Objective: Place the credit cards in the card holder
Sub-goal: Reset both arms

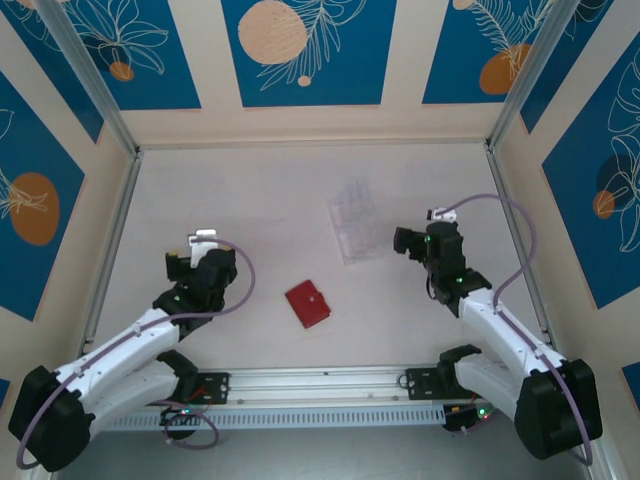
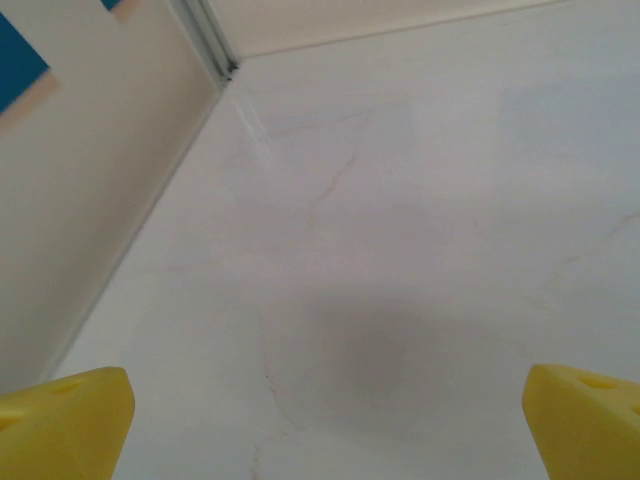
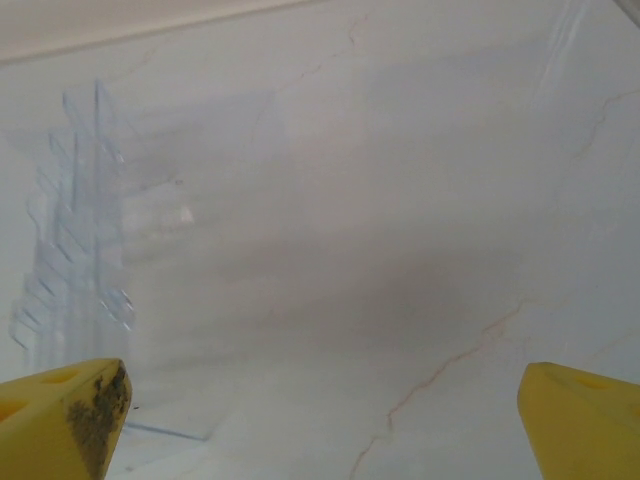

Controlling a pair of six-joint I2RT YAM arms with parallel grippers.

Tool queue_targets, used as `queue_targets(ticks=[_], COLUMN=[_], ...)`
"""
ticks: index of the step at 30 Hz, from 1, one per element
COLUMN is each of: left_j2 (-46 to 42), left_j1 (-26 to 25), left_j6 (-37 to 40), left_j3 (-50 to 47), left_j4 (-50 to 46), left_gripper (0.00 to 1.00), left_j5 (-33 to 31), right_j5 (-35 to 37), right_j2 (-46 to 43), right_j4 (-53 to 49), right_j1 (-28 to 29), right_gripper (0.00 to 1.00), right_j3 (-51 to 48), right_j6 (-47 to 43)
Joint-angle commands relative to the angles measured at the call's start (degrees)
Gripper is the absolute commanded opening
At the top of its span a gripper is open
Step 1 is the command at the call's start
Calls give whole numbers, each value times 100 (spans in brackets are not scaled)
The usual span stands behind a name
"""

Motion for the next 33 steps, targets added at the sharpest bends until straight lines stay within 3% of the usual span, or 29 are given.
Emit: queue_targets(ticks=[1,3,8,14,17,21,25,27,29,33], left_j2=[285,663,1956,3384,3965,3969,3647,3376,2963,2741], left_j1=[113,162,451,829,972,1090,1152,1208,1194,1569], left_j6=[1019,1699,2983,3690,3922,3853,3623,2943,2679,2259], left_j3=[-181,-363,-472,-927,-978,-867,-1163,-1292,-1681,-1512], left_j4=[1497,2737,4645,7438,8674,8358,8279,8150,8086,7421], left_gripper=[100,100,100,100,99,99,99,99,99,99], left_j5=[-870,-913,-1005,-506,-88,205,723,669,1513,1660], right_j5=[63,114,257,251,-78,-449,-1464,-1582,-1677,-2195], right_j2=[84,316,1089,2316,2637,2840,2753,2961,3216,3103], right_j4=[1799,1973,2819,3828,4158,4658,4806,4960,5228,4968], right_j1=[-94,-154,-194,-228,-298,-545,-963,-1241,-1469,-1582], right_gripper=[99,99,99,99,99,99,99,99,99,99], right_j3=[-332,-374,-441,-379,-288,-462,-647,-652,-652,-626], right_j6=[-714,-700,-994,-1412,-1830,-1762,-1605,-1277,-1001,-1062])
